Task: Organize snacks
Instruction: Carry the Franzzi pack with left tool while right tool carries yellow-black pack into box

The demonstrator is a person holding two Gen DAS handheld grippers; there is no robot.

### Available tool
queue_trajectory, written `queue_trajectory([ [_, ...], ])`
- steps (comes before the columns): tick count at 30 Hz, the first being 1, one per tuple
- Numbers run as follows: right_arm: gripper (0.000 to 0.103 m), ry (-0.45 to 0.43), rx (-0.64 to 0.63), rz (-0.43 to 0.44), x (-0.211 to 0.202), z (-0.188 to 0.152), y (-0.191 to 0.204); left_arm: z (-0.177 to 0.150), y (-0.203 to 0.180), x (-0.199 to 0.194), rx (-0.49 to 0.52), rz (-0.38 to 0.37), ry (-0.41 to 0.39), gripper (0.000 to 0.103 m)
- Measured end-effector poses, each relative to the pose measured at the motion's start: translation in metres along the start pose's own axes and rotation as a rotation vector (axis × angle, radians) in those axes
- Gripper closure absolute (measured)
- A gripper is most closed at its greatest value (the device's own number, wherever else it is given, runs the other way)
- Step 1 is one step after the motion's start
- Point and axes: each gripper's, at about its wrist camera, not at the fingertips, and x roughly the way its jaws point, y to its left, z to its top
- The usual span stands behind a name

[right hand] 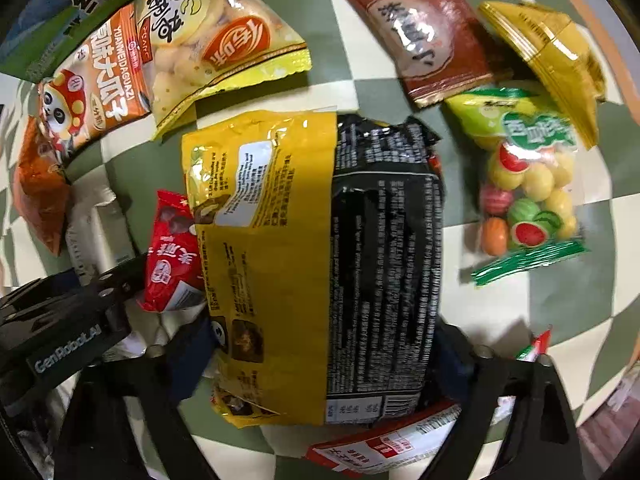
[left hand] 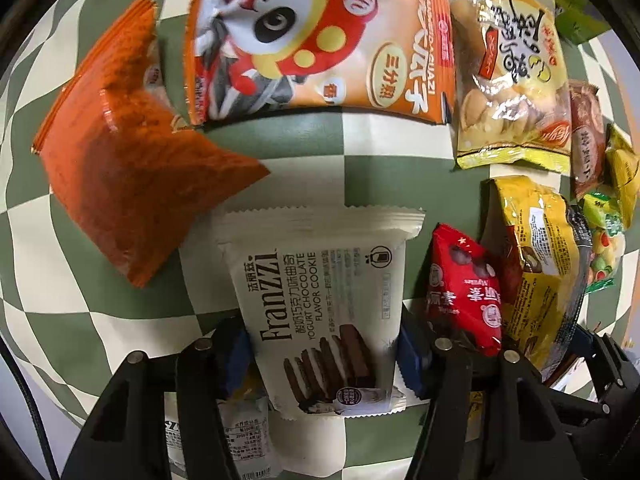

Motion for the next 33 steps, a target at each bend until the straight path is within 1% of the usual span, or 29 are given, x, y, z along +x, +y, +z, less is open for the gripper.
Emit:
queue_trajectory([
  [1, 0.014, -0.013, -0.002, 0.002, 0.001, -0.001, -0.001, -0.009, 0.007, -0.01, -0.001, -0.006, -0.009, 0.046],
  [4, 0.014, -0.041, 0.004, 0.002, 0.001, -0.006, 0.005, -0.013, 0.014, -0.022, 0.002, -0.014, -0.036, 0.047],
  [5, 0.015, -0.048, 0.007, 0.001, -0.004, -0.013, 0.006, -0.016, 0.016, -0.026, 0.006, -0.018, -0.046, 0.047],
  [10, 0.015, -0.11, 0.013, 0.016, -0.024, -0.018, -0.001, -0.022, 0.017, -0.055, 0.048, -0.021, -0.093, 0.047],
  [12, 0.015, -0.132, 0.011, 0.026, -0.038, -0.022, -0.003, -0.024, 0.015, -0.07, 0.054, -0.022, -0.108, 0.047],
  [14, 0.015, -0.149, 0.008, 0.042, -0.061, -0.03, -0.008, -0.025, 0.014, -0.086, 0.061, -0.029, -0.125, 0.047],
  [20, 0.015, -0.218, -0.05, 0.099, -0.123, -0.028, -0.02, -0.016, 0.008, -0.152, 0.069, -0.058, -0.215, 0.047],
  [21, 0.015, -0.226, -0.062, 0.107, -0.136, -0.026, -0.016, -0.01, 0.008, -0.17, 0.06, -0.061, -0.239, 0.047],
  [22, 0.015, -0.242, -0.081, 0.124, -0.148, -0.02, -0.019, -0.005, 0.007, -0.174, 0.049, -0.074, -0.258, 0.047],
  [23, 0.015, -0.248, -0.091, 0.132, -0.163, -0.024, -0.015, 0.001, 0.009, -0.185, 0.038, -0.088, -0.274, 0.047],
  [24, 0.015, -0.256, -0.105, 0.145, -0.178, -0.021, -0.012, 0.011, 0.009, -0.202, 0.022, -0.105, -0.293, 0.047],
  [25, 0.015, -0.27, -0.125, 0.155, -0.19, -0.014, -0.008, 0.013, 0.013, -0.207, 0.017, -0.116, -0.307, 0.047],
  [26, 0.015, -0.284, -0.14, 0.163, -0.203, -0.005, -0.004, 0.022, 0.013, -0.222, 0.014, -0.131, -0.326, 0.047],
  [28, 0.015, -0.312, -0.16, 0.191, -0.225, 0.016, -0.002, 0.049, 0.011, -0.249, 0.011, -0.147, -0.352, 0.047],
  [30, 0.015, -0.335, -0.171, 0.216, -0.252, 0.042, -0.003, 0.076, 0.012, -0.265, 0.005, -0.164, -0.354, 0.047],
  [33, 0.015, -0.356, -0.18, 0.247, -0.272, 0.089, 0.004, 0.137, 0.012, -0.278, -0.012, -0.148, -0.35, 0.047],
])
